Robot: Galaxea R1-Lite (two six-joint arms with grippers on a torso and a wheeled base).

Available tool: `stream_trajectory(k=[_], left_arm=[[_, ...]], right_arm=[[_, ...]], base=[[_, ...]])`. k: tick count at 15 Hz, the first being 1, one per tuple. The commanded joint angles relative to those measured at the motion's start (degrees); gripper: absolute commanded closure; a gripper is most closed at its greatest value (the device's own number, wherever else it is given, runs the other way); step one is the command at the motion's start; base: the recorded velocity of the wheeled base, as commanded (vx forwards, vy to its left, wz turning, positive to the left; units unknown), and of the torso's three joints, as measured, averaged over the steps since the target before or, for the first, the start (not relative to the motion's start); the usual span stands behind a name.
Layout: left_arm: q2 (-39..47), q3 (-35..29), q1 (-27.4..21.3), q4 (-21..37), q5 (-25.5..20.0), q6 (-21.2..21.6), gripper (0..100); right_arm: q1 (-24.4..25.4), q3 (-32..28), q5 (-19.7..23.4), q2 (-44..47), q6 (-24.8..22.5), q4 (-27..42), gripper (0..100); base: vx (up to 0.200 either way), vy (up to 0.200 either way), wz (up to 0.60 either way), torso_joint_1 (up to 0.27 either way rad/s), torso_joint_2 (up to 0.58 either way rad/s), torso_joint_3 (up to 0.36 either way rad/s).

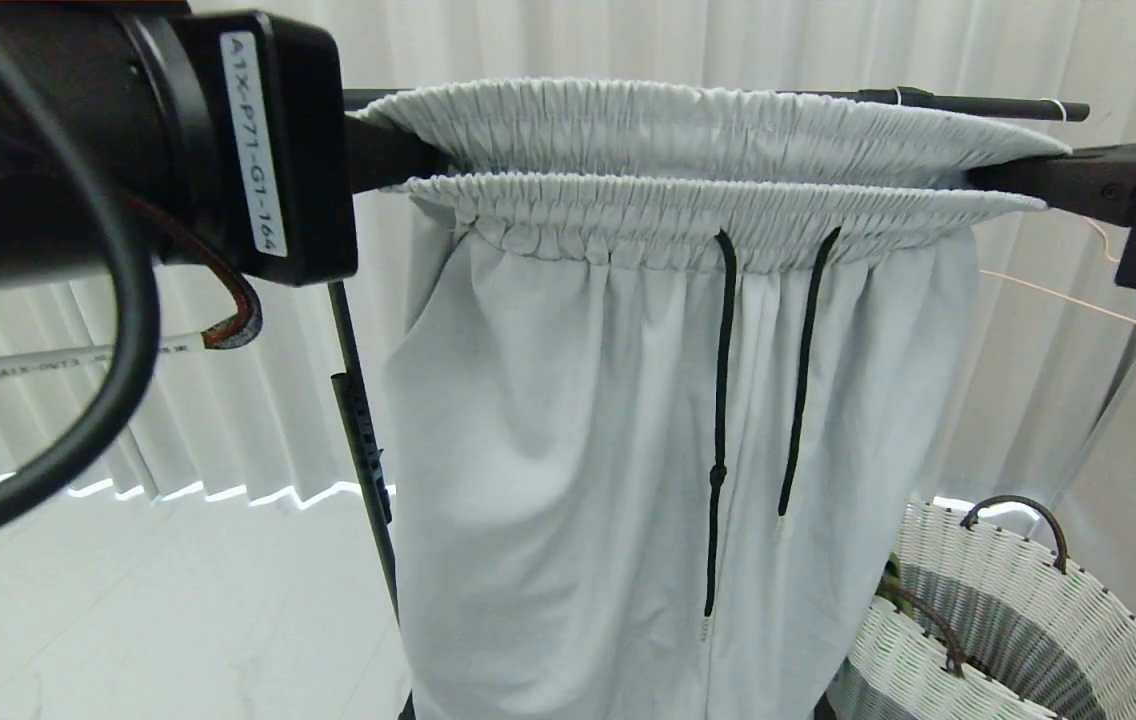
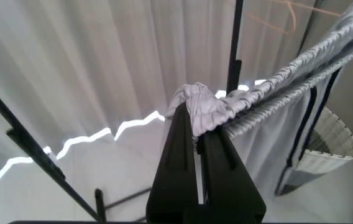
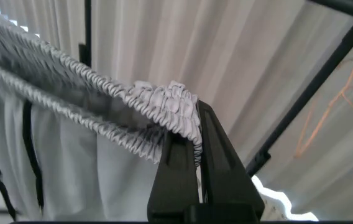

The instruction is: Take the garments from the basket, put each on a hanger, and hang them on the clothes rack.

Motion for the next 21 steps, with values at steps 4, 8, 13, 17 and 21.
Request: stream_trajectory(k=[4, 8, 13, 17, 21], left_arm=[[0.2, -0.7, -2.8, -3.6, -0.1, 2.4, 100], [1.6, -0.8, -2.8, -5.0, -0.3, 2.4, 100], [0.4, 0.3, -3.0, -2.1, 0.0, 0.5, 100], [-5.1, 0.0, -8.6, 14.9, -0.1, -10.0, 100], [-9.5, -0.1, -25.3, 22.6, -0.1, -22.2, 100]], right_arm=[[3.1, -12.8, 1.5, -8.2, -0.9, 29.5, 100], [15.2, -12.7, 4.3, -12.6, -0.9, 38.7, 100], [16.1, -12.6, -4.7, -11.3, -1.0, 38.5, 100], [16.3, -11.2, -14.0, -6.3, -1.1, 26.2, 100], [19.1, -6.6, -13.8, -2.2, -3.4, 8.3, 100]], base=[[0.0, 0.0, 0.0, 0.0, 0.0, 0.0], [0.0, 0.0, 0.0, 0.0, 0.0, 0.0], [0.0, 0.0, 0.0, 0.0, 0.0, 0.0], [0.0, 0.0, 0.0, 0.0, 0.0, 0.0], [0.0, 0.0, 0.0, 0.0, 0.0, 0.0]])
